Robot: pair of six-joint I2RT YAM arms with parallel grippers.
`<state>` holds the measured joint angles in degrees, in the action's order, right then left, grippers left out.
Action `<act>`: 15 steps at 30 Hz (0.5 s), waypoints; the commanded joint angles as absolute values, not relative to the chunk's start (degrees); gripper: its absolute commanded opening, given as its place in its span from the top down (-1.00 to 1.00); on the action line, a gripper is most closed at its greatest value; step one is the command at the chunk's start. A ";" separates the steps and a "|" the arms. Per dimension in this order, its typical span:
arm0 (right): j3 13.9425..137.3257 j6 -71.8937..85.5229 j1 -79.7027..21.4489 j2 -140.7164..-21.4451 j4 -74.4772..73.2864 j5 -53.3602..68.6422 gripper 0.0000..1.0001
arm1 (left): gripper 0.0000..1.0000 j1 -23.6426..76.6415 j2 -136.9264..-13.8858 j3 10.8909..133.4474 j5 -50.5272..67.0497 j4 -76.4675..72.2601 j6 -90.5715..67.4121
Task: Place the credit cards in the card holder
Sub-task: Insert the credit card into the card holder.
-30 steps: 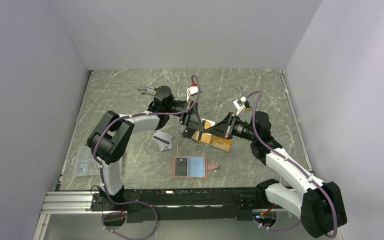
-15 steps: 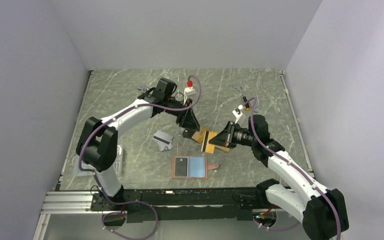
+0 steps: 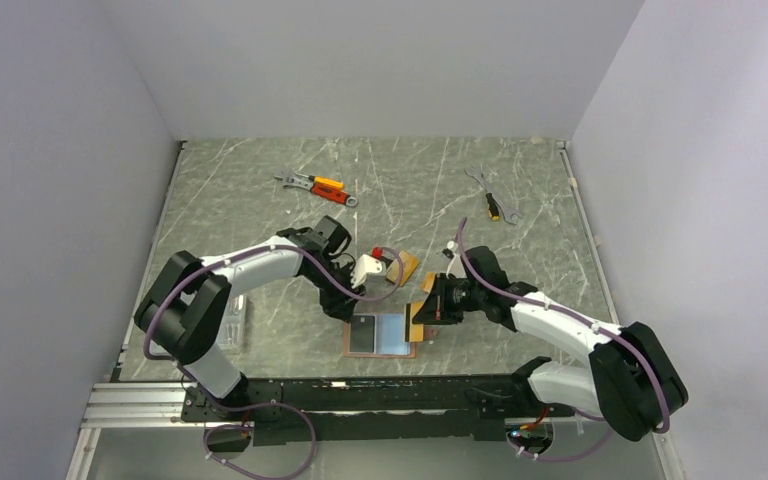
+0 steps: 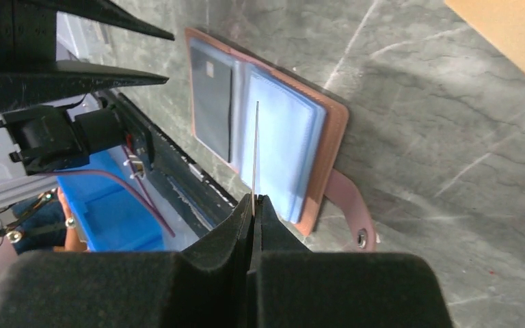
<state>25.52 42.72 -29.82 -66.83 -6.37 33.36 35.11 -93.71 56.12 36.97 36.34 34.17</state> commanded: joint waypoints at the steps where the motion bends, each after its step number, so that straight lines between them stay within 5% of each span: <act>1: 24.83 40.89 -30.36 -66.81 -5.90 29.18 1.00 | 0.19 36.95 -90.73 54.85 31.12 34.62 37.98; 15: 22.12 41.53 -32.35 -69.04 -2.46 24.51 1.00 | 0.21 41.35 -91.51 52.81 26.22 32.77 37.87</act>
<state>22.74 41.80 -31.66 -68.45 -5.52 27.18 40.69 -92.60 53.52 27.59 33.85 36.51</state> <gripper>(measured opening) 0.009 0.395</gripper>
